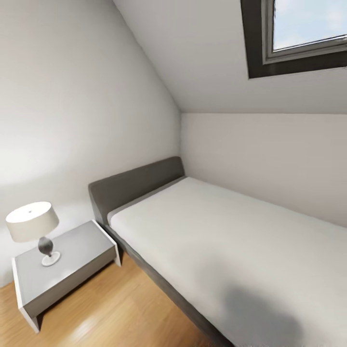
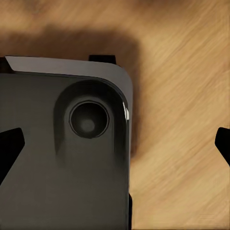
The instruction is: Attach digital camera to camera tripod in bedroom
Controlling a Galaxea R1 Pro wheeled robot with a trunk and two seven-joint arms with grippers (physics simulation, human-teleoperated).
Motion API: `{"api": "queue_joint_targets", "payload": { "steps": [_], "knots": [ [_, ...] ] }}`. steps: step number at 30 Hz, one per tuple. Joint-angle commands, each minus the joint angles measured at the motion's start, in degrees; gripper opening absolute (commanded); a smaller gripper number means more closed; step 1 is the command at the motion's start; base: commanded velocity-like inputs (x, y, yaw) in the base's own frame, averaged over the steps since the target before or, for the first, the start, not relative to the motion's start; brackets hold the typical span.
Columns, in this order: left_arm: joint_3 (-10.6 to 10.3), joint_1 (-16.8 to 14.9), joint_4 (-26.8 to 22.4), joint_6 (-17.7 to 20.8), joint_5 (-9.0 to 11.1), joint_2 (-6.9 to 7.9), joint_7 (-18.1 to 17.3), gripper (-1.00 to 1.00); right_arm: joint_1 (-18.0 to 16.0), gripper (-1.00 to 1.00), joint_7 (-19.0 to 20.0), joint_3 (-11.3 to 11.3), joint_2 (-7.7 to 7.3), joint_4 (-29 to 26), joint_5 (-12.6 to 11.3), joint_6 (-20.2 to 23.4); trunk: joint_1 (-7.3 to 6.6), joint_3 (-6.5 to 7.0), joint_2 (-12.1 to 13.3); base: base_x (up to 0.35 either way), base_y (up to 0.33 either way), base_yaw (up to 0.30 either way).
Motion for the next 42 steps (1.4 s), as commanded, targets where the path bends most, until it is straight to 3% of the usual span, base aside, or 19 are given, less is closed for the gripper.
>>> {"api": "queue_joint_targets", "payload": {
  "steps": [1,11,29,42],
  "knots": [
    [0.04,0.04,-0.09,-0.06,0.28,-0.02,0.0,1.0,0.01,1.0,-0.16,0.05,0.0,-0.05,0.03,-0.09,0.0,-0.04,-0.02,0.0,0.246,-0.291],
    [0.03,0.04,-0.07,-0.06,0.28,-0.05,0.0,1.0,0.01,1.0,-0.16,0.05,0.0,-0.05,0.03,-0.09,0.0,-0.04,-0.02,0.0,0.262,-0.291],
    [-0.01,0.02,0.02,-0.06,0.23,0.03,-0.07,1.0,0.01,1.0,-0.16,0.07,0.0,-0.05,0.03,-0.09,0.0,-0.04,-0.02,0.0,0.019,-0.288],
    [-0.03,0.04,0.11,-0.06,0.19,-0.02,-0.09,1.0,0.01,1.0,-0.13,0.29,-0.04,-0.05,0.11,0.14,0.0,-0.04,-0.02,-0.005,0.005,-0.075]
  ]
}}
